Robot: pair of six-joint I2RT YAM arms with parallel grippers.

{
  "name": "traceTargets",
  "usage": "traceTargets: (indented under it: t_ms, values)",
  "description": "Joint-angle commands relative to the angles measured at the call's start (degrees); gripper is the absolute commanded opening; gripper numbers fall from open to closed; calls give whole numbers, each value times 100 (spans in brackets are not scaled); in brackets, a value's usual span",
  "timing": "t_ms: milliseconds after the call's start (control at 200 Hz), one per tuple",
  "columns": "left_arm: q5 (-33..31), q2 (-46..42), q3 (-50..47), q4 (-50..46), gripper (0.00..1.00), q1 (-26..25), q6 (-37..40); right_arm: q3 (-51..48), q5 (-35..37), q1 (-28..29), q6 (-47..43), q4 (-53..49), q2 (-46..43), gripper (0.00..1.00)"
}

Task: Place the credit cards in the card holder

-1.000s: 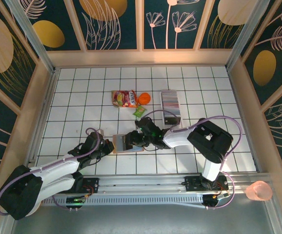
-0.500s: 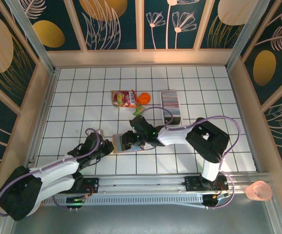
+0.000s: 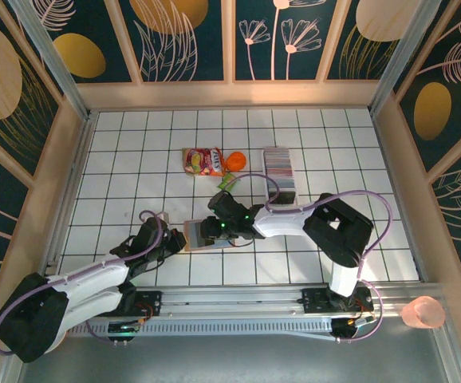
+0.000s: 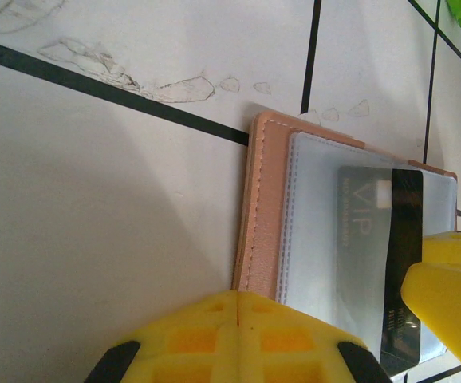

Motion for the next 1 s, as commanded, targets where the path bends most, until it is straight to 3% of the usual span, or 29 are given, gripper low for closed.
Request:
traceTargets:
  t_ms: [0, 400, 996]
  values:
    - [-57, -15, -142, -212, 0, -29, 35, 148, 201, 131, -126, -363, 54, 34]
    - [-37, -74, -167, -247, 0, -30, 46, 548, 106, 303, -196, -436, 345, 32]
    - [-9, -133, -182, -274, 0, -30, 66, 565, 604, 399, -211, -877, 204, 33]
